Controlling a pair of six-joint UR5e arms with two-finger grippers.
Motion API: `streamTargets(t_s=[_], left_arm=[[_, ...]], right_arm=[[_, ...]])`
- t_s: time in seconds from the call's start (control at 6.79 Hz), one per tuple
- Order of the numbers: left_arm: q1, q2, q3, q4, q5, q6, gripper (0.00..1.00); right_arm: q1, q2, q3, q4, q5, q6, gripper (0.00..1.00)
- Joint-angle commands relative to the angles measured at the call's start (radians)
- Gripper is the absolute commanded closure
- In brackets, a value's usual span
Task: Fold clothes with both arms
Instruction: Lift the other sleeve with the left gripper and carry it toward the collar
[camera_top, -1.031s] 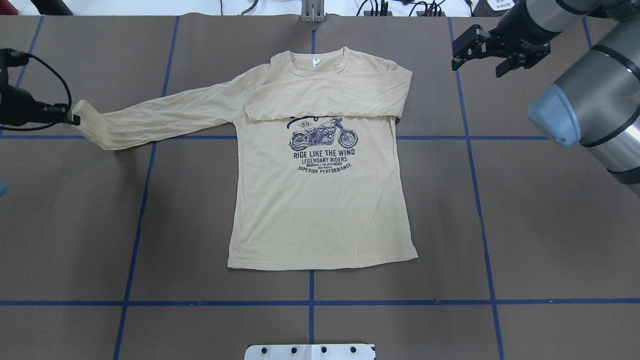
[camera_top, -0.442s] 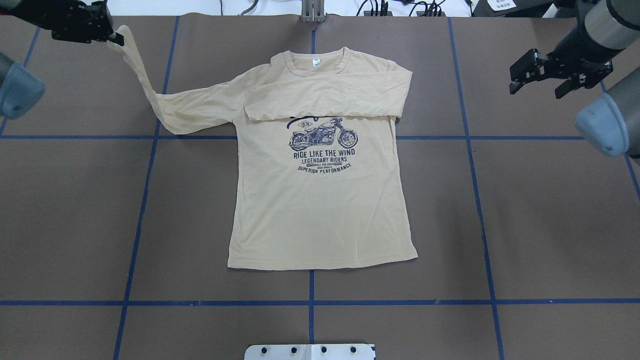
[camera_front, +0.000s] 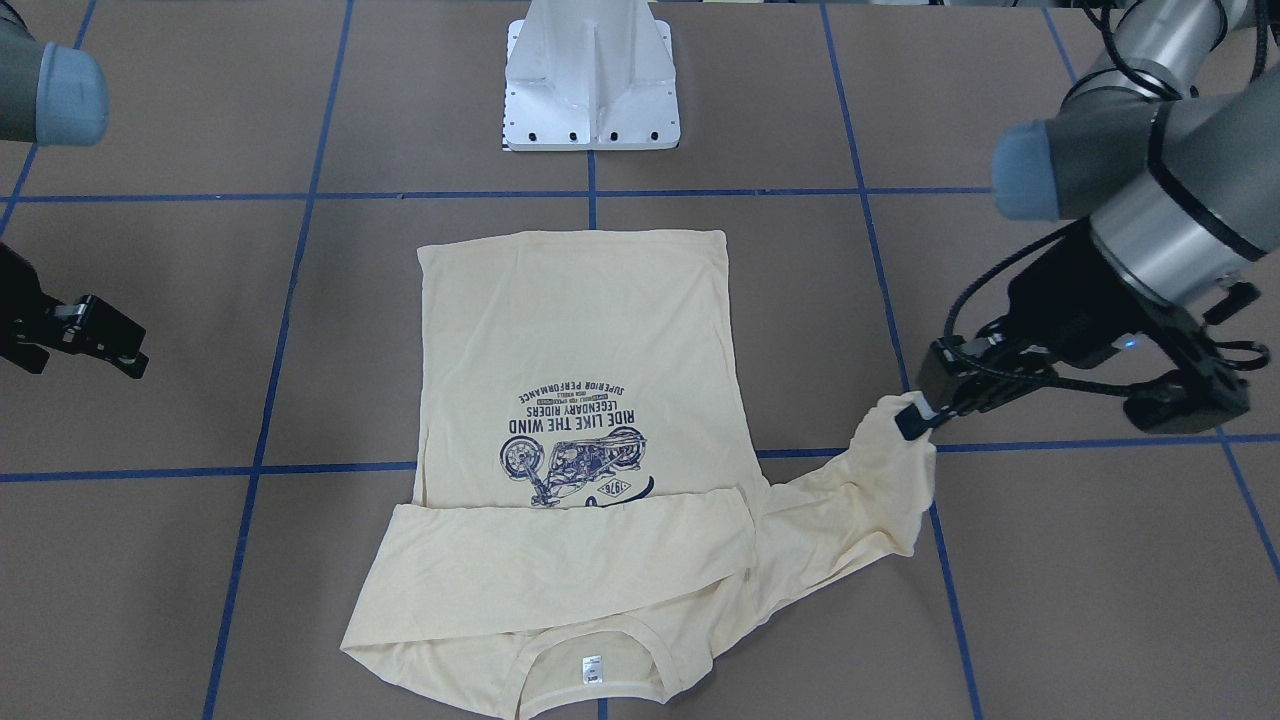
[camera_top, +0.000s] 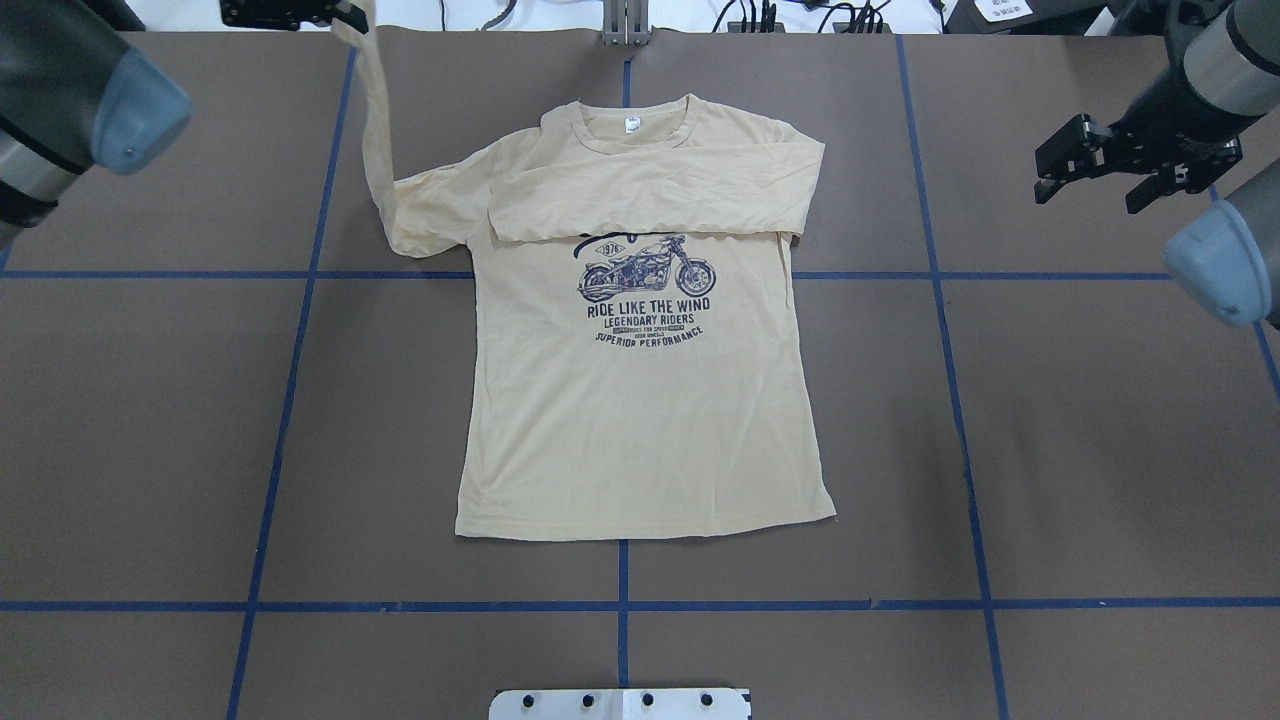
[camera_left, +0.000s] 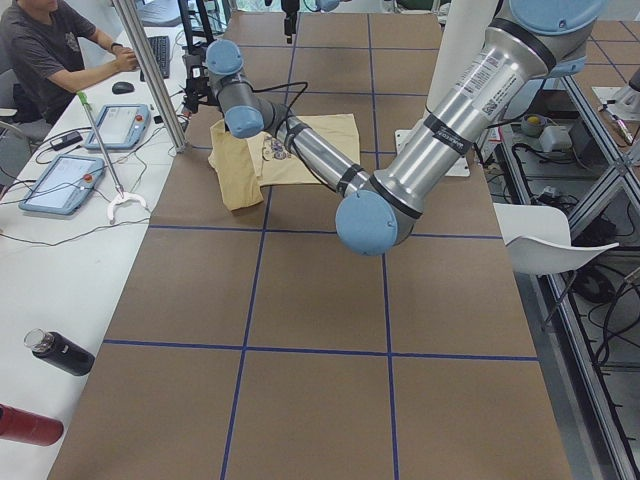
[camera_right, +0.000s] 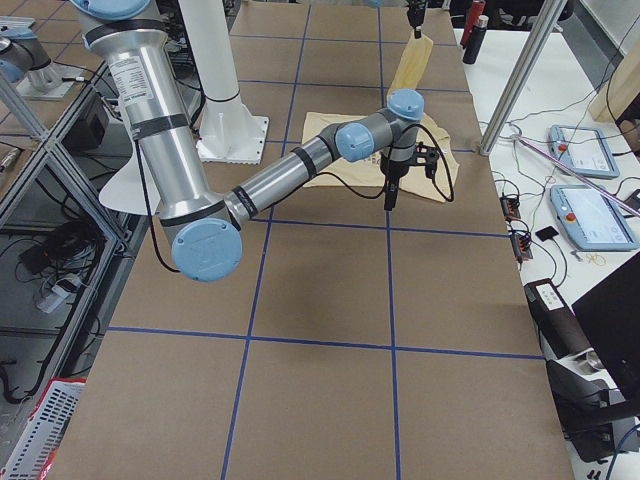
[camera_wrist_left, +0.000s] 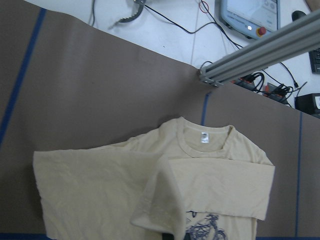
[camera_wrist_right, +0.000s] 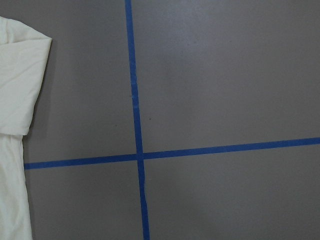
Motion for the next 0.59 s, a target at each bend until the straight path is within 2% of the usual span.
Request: streamTargets(t_s=[0.0,0.15,0.29,0.44], left_arm=[[0.072,-0.187,0.231,-0.142,0.006,-0.084,1.00],[0.107,-0.308,0.363,-0.195,0.062,-0.116,1.00],[0.139,-0.380,0.423,-0.211,0.115,-0.155,1.00],[0.143,-0.385,0.425,-0.229,0.117,-0.172,1.00]], right_arm=[[-0.001,-0.010,0.012,-0.001,0.001,0.000,0.00],[-0.001,-0.016,0.013,-0.001,0.001,0.000,0.00],[-0.001,-0.016,0.015,-0.001,0.001,0.000,0.00],[-0.001,-0.016,0.010,-0.001,0.001,0.000,0.00]])
